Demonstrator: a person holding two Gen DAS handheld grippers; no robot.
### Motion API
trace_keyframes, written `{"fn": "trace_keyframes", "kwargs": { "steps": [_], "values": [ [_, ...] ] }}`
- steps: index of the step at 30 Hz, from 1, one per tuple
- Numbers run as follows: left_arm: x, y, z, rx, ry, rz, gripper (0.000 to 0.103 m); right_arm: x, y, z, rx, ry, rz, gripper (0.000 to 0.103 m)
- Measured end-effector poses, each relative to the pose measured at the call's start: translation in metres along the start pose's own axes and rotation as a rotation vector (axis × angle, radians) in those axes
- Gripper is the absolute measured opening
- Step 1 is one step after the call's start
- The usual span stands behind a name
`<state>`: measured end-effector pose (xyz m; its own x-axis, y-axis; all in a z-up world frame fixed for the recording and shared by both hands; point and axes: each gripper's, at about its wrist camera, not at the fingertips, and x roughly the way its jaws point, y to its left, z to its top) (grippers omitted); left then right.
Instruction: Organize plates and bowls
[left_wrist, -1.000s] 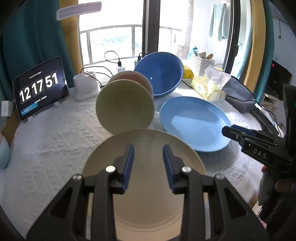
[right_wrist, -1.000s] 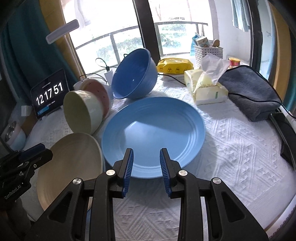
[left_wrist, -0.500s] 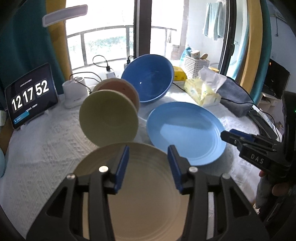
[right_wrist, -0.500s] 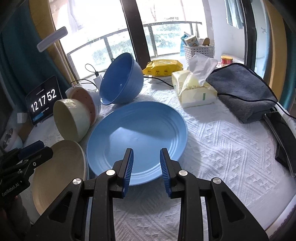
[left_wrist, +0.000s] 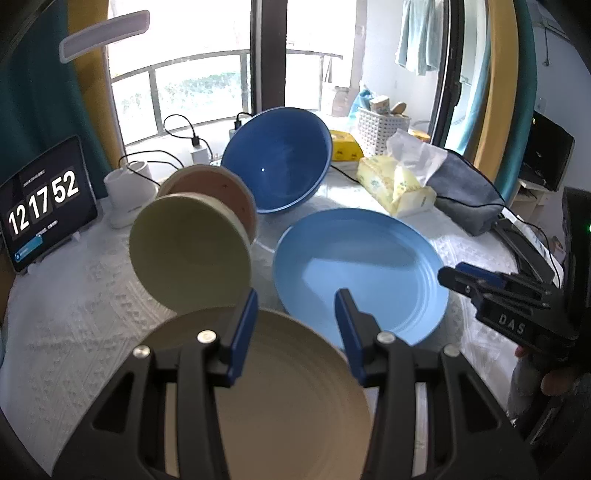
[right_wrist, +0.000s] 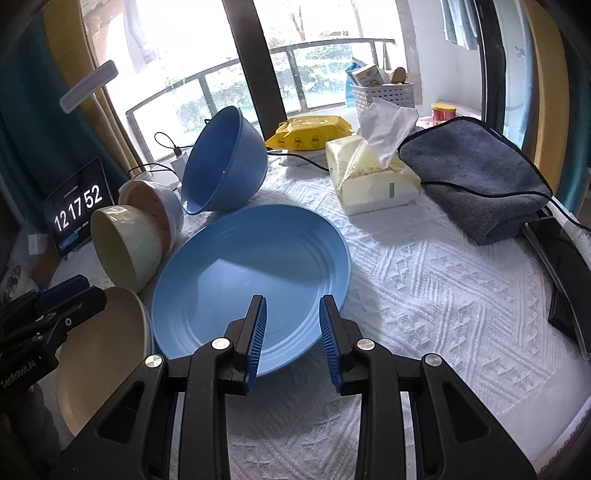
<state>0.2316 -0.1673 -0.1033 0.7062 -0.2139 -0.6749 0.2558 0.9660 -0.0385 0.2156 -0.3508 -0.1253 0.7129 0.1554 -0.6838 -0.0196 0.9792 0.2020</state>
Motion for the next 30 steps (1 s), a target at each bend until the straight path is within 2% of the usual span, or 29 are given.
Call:
{"fn": "trace_keyframes", "kwargs": {
  "steps": [12,30],
  "values": [
    [0.023,-0.002,0.012,0.005,0.025,-0.002,0.045,0.011,-0.011,0.003,0.014,0.013,-0.003,0.032],
    [0.062,0.001,0.017,-0.015,0.112,0.006,0.045,0.028,-0.025,0.009,0.041,0.040,-0.013,0.032]
  ]
}}
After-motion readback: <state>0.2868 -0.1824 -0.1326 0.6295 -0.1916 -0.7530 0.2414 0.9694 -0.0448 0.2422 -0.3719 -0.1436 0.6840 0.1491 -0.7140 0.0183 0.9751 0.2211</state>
